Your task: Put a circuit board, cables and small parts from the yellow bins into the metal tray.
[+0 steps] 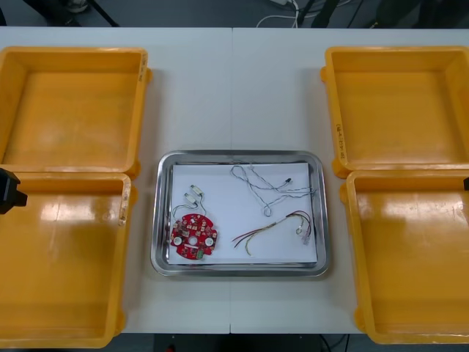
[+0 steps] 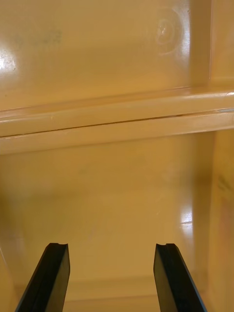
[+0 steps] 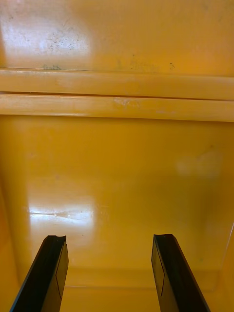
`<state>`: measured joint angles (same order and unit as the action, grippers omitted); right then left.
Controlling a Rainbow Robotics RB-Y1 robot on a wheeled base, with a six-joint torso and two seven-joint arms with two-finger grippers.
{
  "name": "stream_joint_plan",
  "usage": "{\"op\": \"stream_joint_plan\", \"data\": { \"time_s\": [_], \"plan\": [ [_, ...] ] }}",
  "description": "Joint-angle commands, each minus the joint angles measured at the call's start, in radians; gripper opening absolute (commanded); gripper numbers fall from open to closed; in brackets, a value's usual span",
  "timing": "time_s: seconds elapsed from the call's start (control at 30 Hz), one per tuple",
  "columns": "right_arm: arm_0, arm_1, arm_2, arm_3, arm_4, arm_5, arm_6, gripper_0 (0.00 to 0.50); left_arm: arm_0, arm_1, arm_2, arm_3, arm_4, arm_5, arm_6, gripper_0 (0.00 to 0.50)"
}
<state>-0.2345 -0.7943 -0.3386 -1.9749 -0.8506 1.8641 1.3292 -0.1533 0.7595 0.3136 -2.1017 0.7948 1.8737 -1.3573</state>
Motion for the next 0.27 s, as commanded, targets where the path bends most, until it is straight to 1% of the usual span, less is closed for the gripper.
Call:
{"op": "stream_joint_plan", "data": {
  "time_s": [0.03, 0.27],
  "plan": [
    [0.007, 0.004, 0.000, -0.007, 0.008, 0.006, 0.021, 0.500, 0.015, -0.012, 0.033, -0.032, -0.011, -0.010, -0.075, 0.500],
    [0.007, 0.004, 0.000, -0.007, 0.008, 0.006, 0.021, 0.500, 0.015, -0.012, 0.033, -0.032, -0.011, -0.010, -0.075, 0.500]
  ]
}}
